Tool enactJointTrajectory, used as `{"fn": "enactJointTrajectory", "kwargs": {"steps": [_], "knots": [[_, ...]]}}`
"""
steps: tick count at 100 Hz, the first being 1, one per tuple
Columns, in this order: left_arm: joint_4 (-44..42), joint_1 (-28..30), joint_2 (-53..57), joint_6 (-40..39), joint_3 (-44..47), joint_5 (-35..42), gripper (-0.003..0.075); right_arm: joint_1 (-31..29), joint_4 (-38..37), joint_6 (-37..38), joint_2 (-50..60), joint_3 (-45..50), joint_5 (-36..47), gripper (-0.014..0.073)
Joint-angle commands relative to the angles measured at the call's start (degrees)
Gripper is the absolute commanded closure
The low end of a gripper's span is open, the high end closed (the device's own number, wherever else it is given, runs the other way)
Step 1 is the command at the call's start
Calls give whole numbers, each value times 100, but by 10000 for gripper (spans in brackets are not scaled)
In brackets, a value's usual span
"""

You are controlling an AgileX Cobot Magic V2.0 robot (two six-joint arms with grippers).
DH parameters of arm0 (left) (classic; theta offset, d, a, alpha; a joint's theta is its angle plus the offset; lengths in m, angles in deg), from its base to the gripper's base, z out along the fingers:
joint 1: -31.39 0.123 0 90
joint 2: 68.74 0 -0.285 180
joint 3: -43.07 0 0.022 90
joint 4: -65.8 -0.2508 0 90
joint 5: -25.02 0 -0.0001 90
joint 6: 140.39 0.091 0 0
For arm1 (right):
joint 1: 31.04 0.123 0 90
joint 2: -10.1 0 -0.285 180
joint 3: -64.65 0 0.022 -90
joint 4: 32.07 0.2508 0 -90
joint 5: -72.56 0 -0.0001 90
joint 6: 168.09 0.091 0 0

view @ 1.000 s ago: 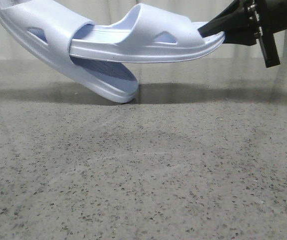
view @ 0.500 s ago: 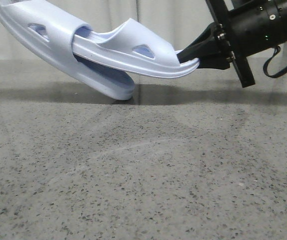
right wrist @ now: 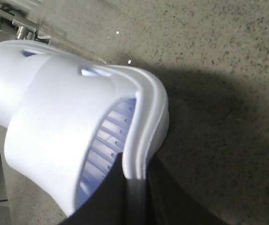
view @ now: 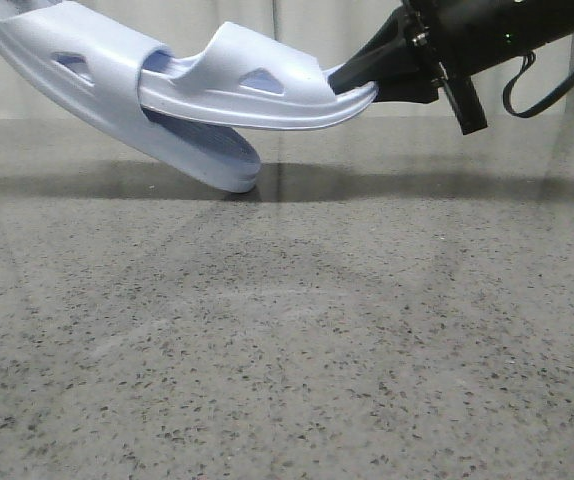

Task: Insert blue slippers together front up
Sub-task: 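Lower the nested slippers onto the table and open both grippers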

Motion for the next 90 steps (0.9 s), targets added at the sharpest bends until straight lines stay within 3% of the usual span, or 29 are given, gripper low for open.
{"fn": "enactJointTrajectory", "kwargs": {"steps": [1,14,43,55,72,90], "knots": [[331,-198,202,-38,-138,-1150,705,48,302,-127,297,-223,-1562,570],[308,-198,202,1,-138,-1040,705,-282,253,-119,297,-223,-1885,501],[81,-198,202,1,-138,-611,705,-1143,0,77,329,-223,-2103,489],[29,-198,202,1,-138,-409,705,-1439,-105,172,329,-223,-2103,434],[18,-208,202,1,-138,-315,705,-1696,-127,295,329,-223,-2103,321],[29,-393,81,72,-138,-216,705,-1748,-192,305,329,-223,-2103,317]]}}
